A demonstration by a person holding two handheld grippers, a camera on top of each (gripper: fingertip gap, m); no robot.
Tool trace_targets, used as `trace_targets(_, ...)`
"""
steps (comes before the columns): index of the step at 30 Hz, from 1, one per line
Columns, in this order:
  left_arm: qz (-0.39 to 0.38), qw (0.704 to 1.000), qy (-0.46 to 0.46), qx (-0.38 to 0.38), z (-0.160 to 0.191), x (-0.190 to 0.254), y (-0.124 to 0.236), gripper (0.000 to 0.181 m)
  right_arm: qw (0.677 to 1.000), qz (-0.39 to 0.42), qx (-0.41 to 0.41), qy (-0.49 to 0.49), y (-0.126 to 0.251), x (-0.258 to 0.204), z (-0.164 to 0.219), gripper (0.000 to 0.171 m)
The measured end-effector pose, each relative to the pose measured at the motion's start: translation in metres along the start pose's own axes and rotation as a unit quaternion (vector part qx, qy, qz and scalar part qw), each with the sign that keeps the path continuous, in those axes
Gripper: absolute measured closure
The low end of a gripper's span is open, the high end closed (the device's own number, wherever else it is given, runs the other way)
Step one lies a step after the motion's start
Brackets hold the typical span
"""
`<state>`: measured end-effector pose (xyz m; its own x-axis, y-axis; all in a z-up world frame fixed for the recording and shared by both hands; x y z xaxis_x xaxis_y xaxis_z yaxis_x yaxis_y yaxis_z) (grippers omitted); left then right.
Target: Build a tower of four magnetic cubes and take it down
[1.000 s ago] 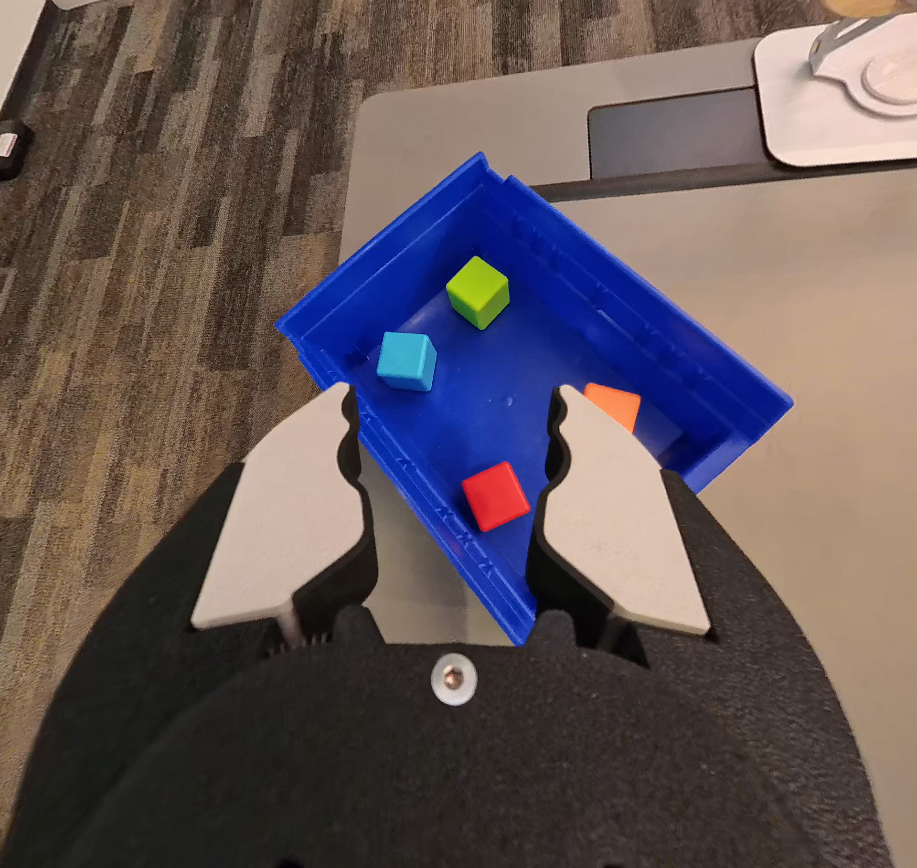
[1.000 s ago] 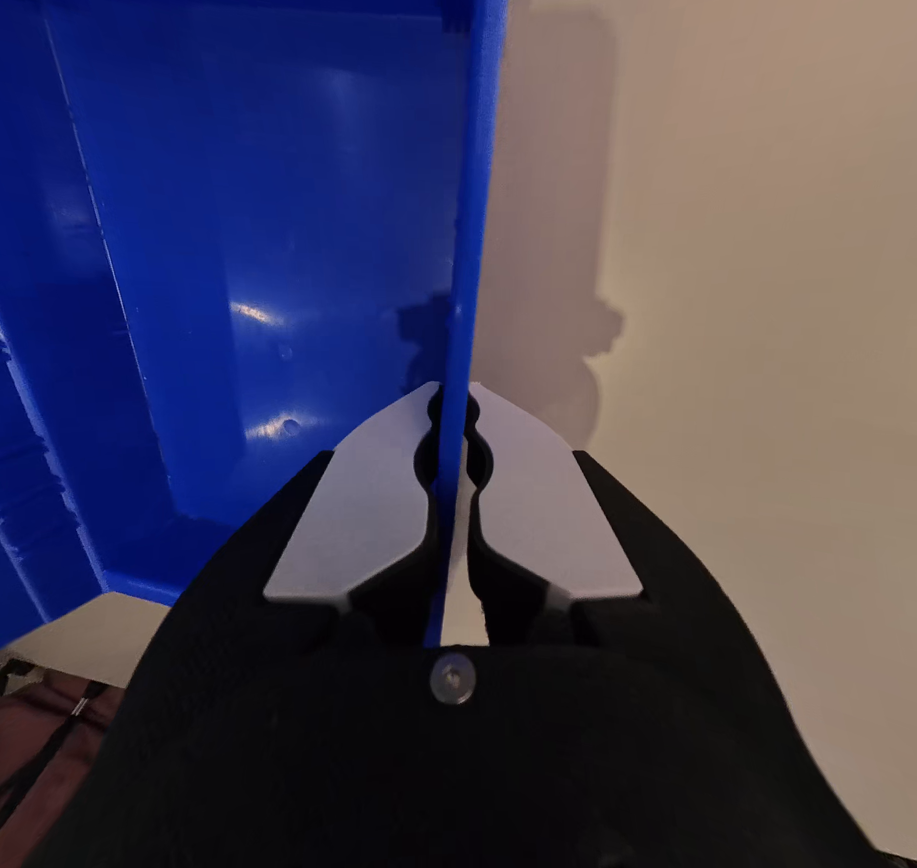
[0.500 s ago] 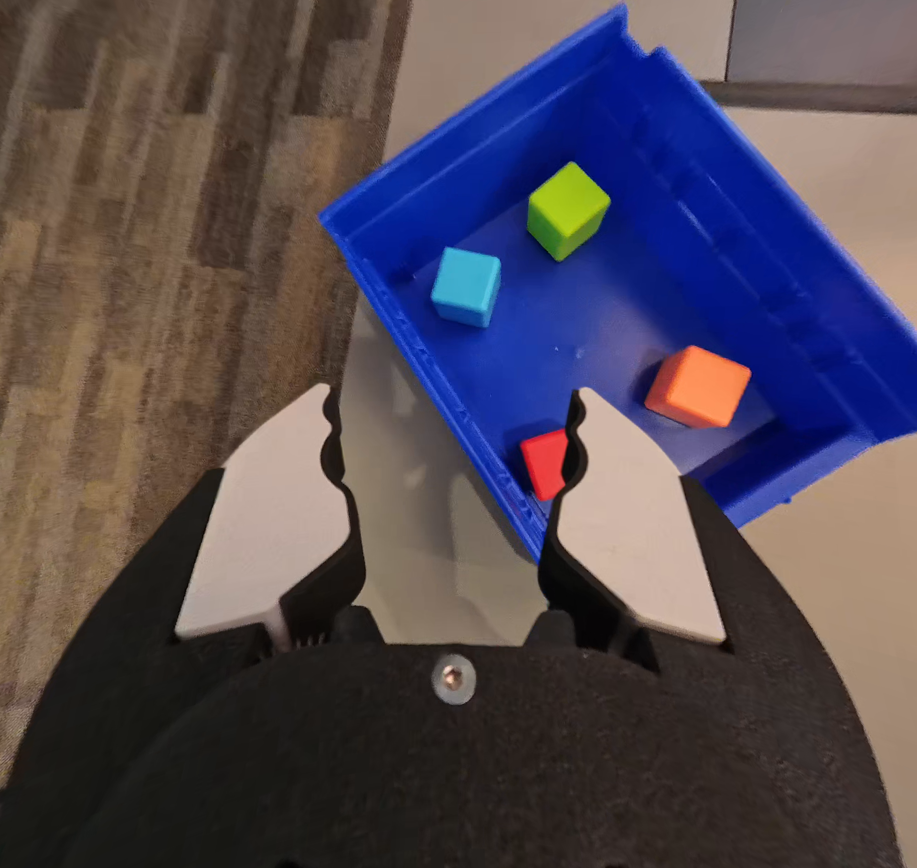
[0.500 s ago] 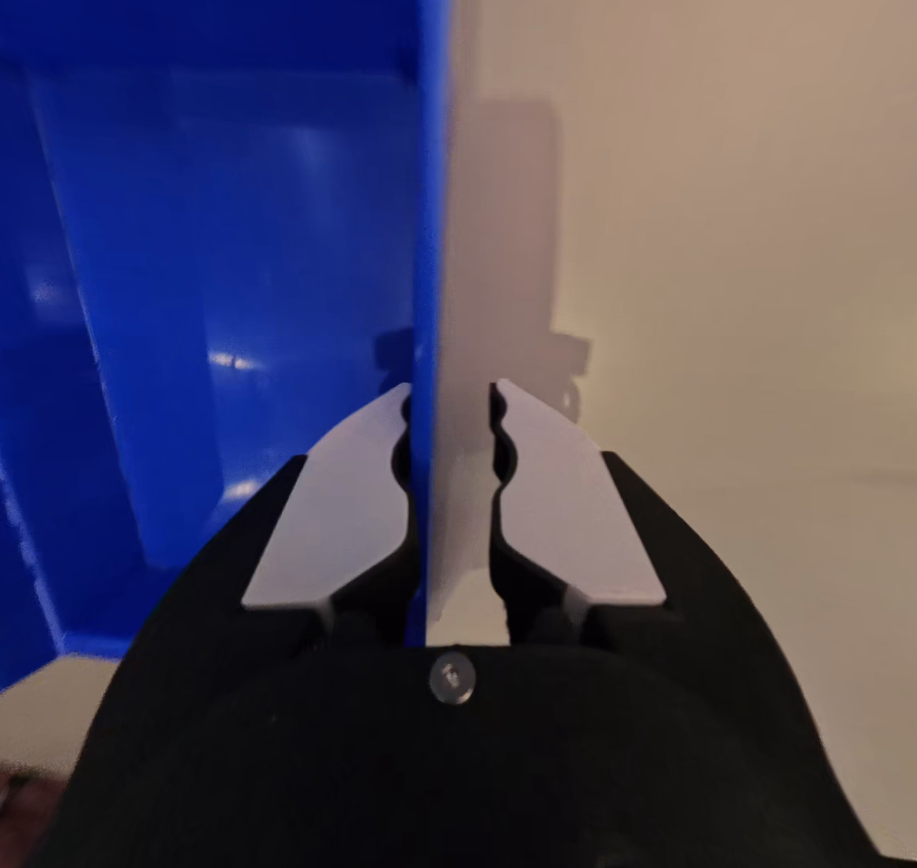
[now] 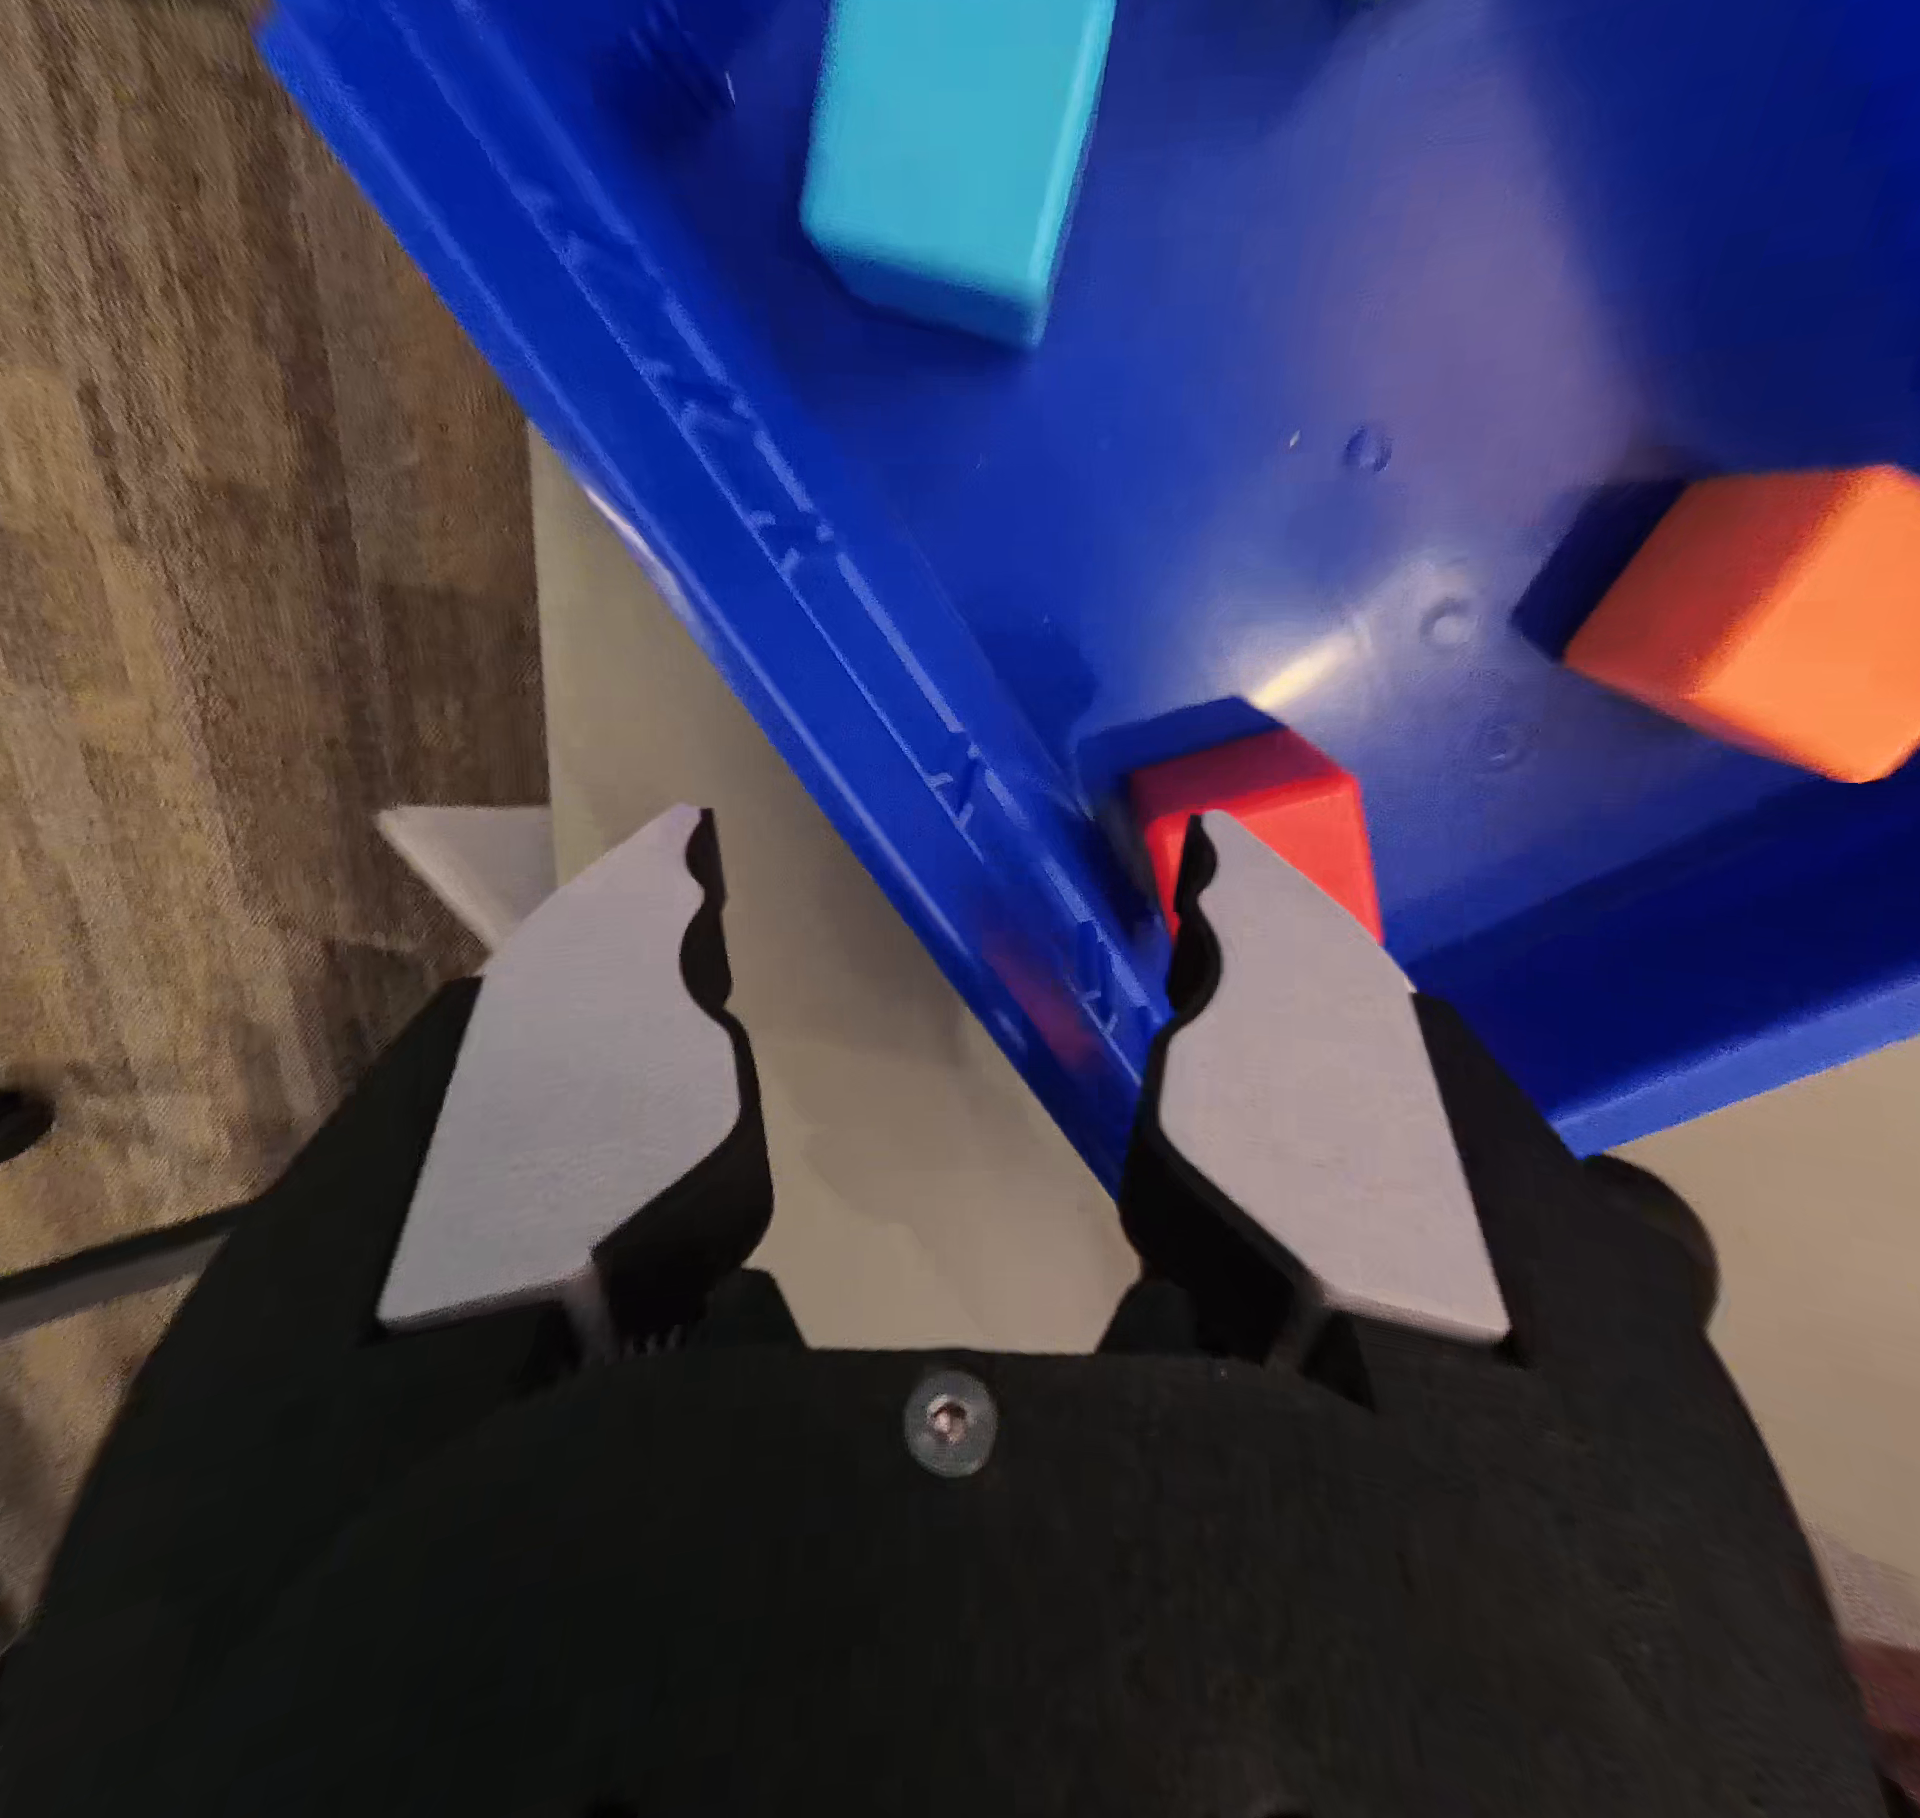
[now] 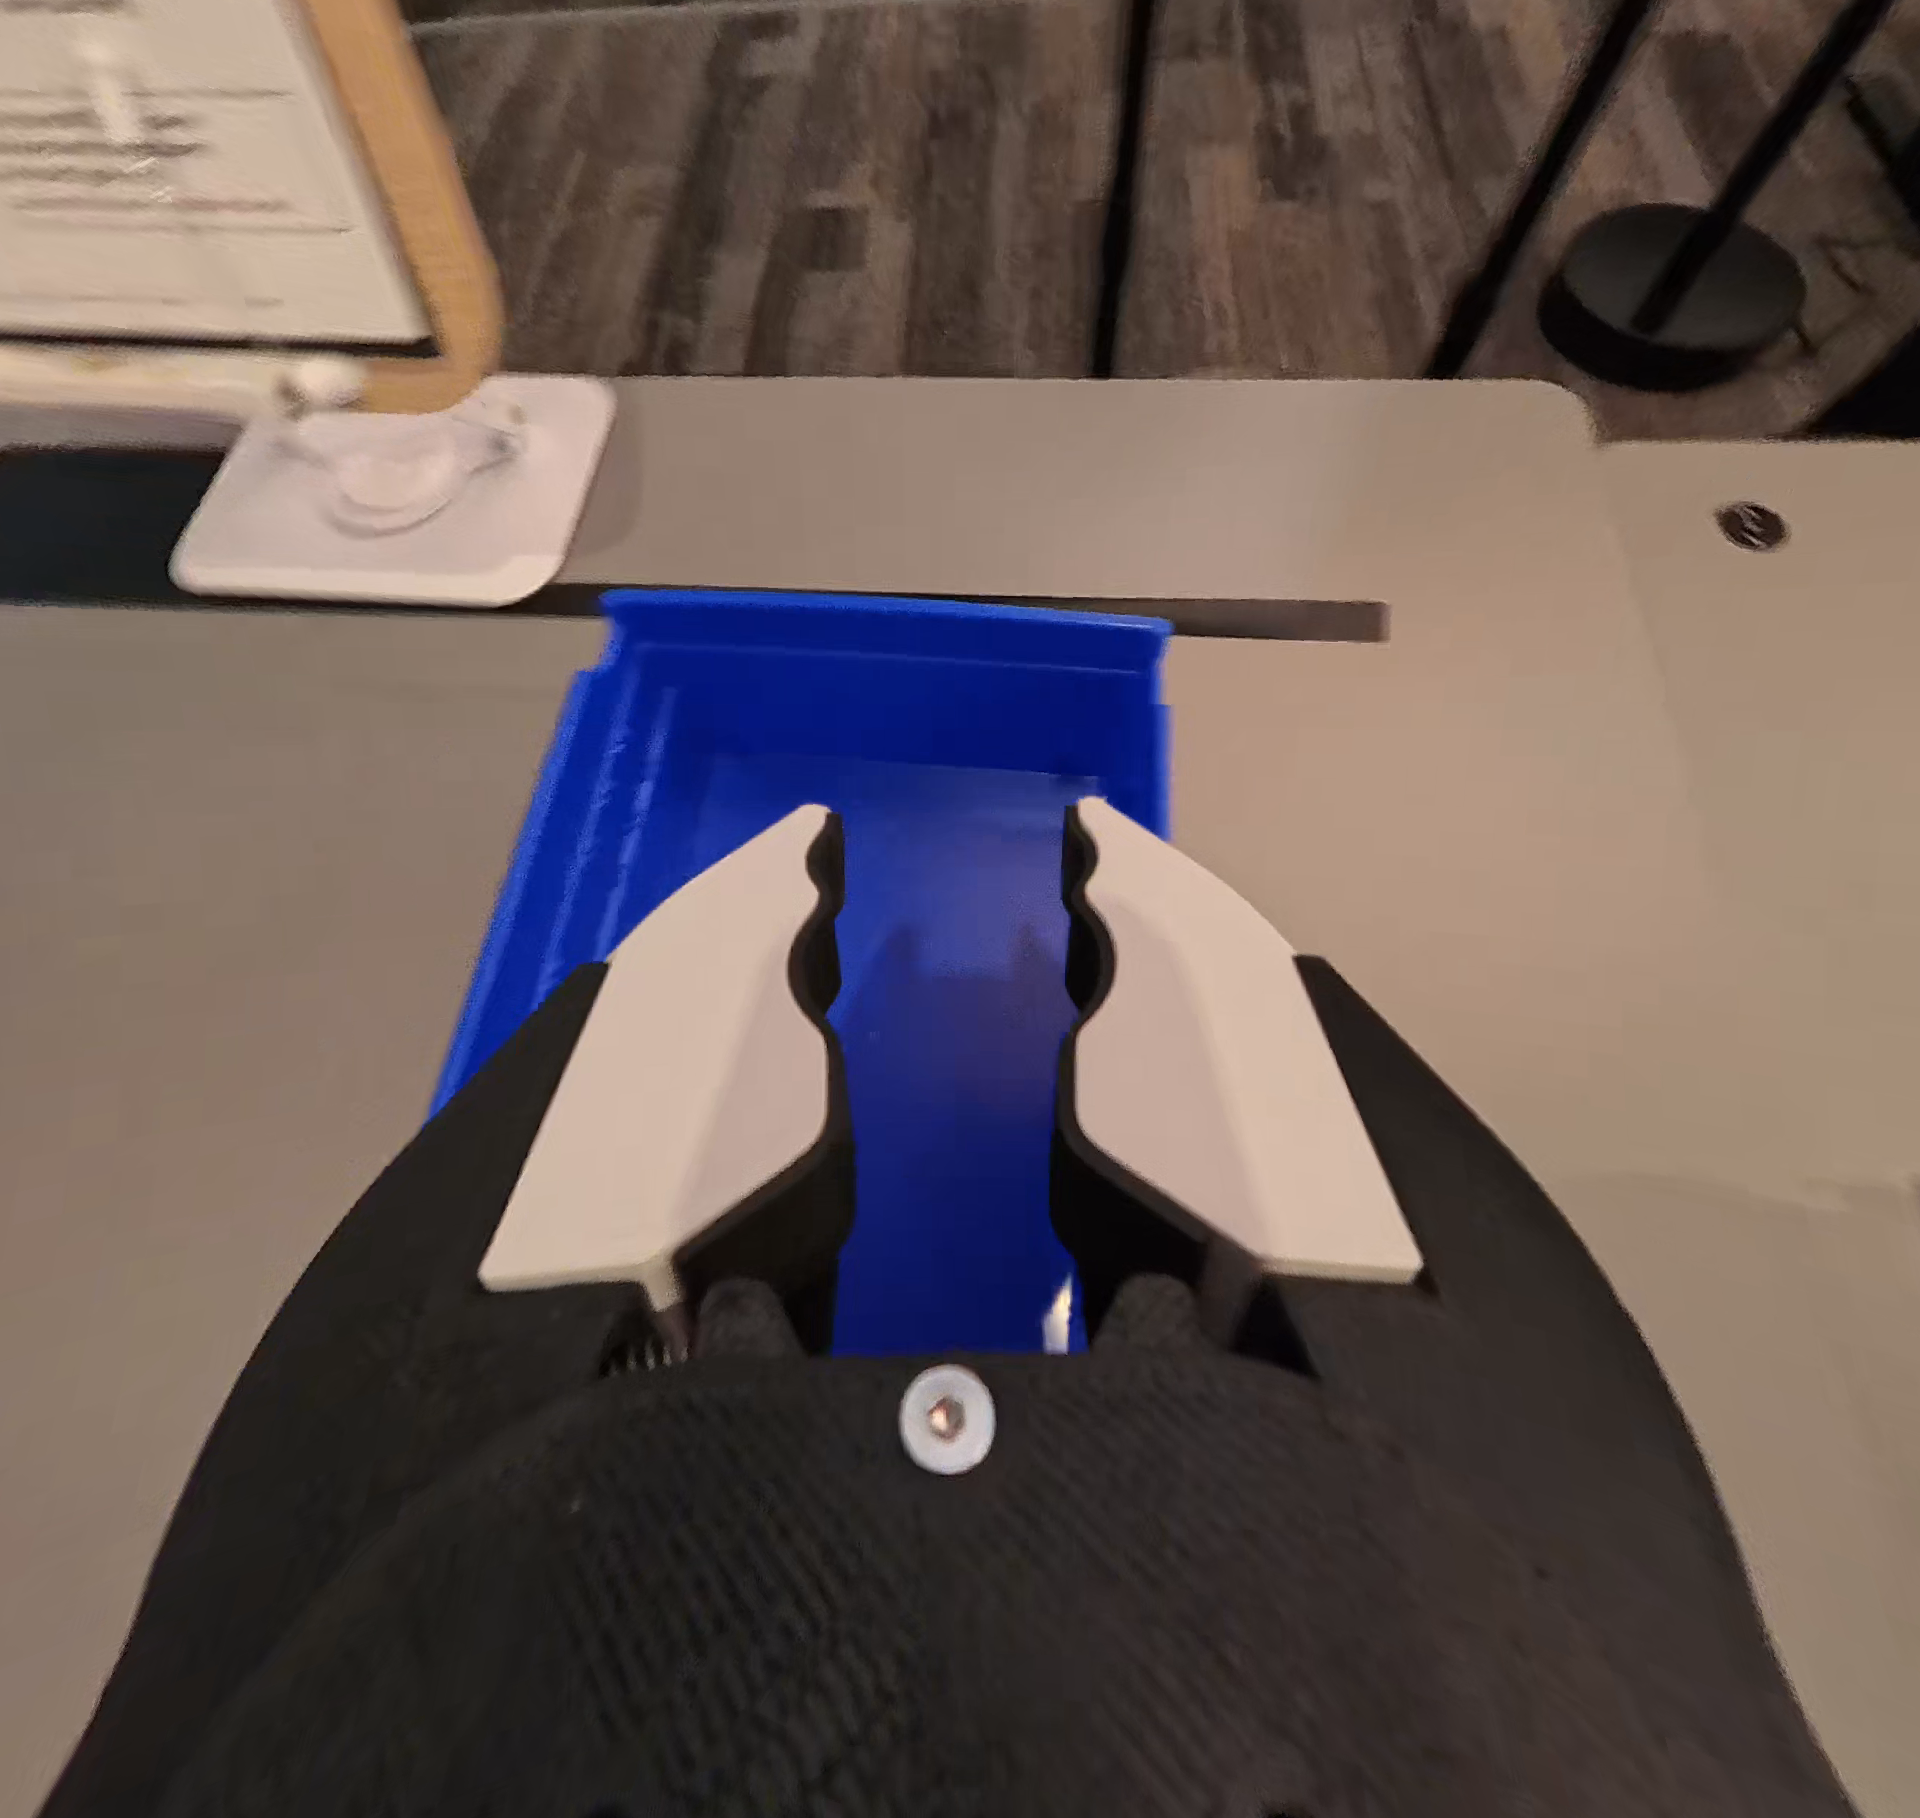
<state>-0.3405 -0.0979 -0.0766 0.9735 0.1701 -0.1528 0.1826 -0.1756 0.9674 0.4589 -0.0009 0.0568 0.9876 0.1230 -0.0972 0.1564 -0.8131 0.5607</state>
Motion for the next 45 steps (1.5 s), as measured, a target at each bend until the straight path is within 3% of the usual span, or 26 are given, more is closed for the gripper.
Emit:
trace_targets(2,-0.003,0.999,-0.018,-0.029,0.005,0.002,-0.01,0.101,0.999,-0.023,0.002,0.04,0.011,-0.022,-0.005,0.13)
trace_targets(4,0.021,0.999,-0.029,-0.03,0.001,0.01,-0.014,0.13,0.997,-0.024,0.028,0.074,0.021,-0.035,-0.012,0.133)
trace_targets(6,-0.007,0.999,-0.032,-0.025,-0.004,0.005,-0.016,0.135,0.994,-0.035,0.037,0.092,0.023,-0.045,-0.014,0.134)
trace_targets(16,-0.007,0.981,-0.181,0.073,-0.053,0.033,-0.023,0.129,0.988,-0.027,-0.045,0.143,-0.006,-0.064,0.006,0.134)
trace_targets(26,0.001,0.946,-0.302,0.119,-0.064,0.058,-0.022,0.128,0.979,-0.017,-0.105,0.175,-0.036,-0.072,0.024,0.134)
trace_targets(40,0.004,0.937,-0.318,0.142,-0.065,0.066,-0.021,0.125,0.969,-0.019,-0.159,0.187,-0.062,-0.076,0.043,0.133)
trace_targets(45,0.034,0.943,-0.221,0.246,-0.082,0.052,0.021,0.119,0.973,0.018,-0.11,0.201,-0.057,-0.069,0.026,0.134)
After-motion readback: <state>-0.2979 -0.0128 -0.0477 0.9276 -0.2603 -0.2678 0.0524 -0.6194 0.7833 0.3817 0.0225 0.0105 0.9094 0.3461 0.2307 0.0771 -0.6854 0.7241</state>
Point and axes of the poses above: each gripper's, where its closed fingertips meet, y back along the fingers, z out of its underside, x = y × z across the jaws, the point moved 2 cm from there along y, back along the fingers, and after that the axes turned 3 degrees about -z, right-handed, at the moved point
